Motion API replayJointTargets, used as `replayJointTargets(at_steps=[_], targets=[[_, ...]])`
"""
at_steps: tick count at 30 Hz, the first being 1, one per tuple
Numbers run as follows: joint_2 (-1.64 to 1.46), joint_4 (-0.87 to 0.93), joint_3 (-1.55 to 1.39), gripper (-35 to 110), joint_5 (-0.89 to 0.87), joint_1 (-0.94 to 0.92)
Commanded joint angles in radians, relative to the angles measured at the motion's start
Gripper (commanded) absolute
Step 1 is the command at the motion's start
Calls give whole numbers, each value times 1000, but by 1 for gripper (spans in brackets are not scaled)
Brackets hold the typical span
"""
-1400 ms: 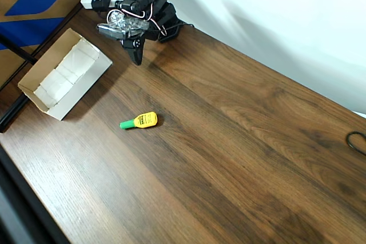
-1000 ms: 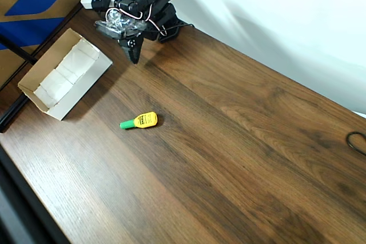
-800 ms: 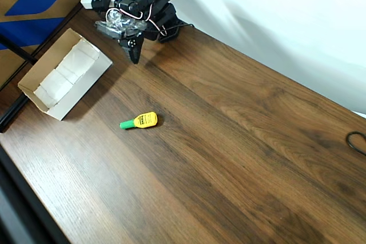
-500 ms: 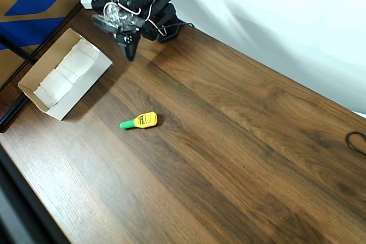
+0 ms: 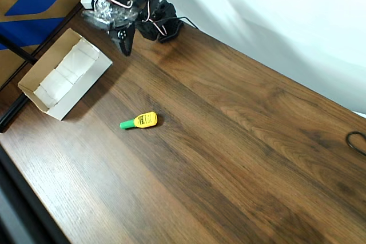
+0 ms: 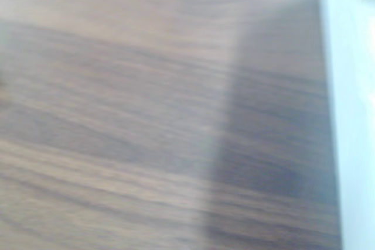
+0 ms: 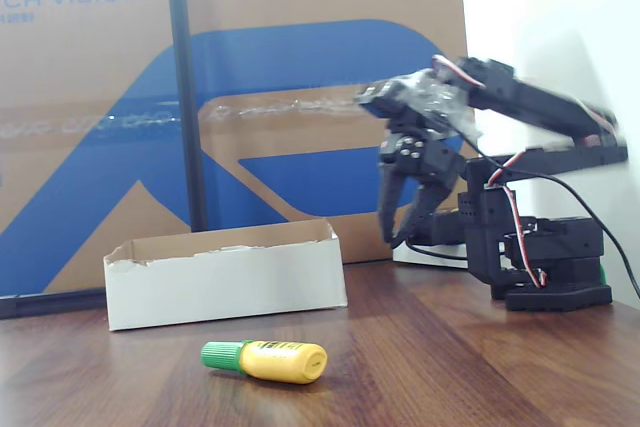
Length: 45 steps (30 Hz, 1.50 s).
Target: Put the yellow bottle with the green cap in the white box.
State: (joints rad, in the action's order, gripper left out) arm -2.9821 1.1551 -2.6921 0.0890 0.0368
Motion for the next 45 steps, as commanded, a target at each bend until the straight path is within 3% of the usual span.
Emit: replayJointTargets(at_steps=[1, 28, 45], targets=[[107, -49, 83, 0, 2, 9], [1149, -310, 744, 2, 29, 190], [1450, -316, 991, 11, 60, 360]])
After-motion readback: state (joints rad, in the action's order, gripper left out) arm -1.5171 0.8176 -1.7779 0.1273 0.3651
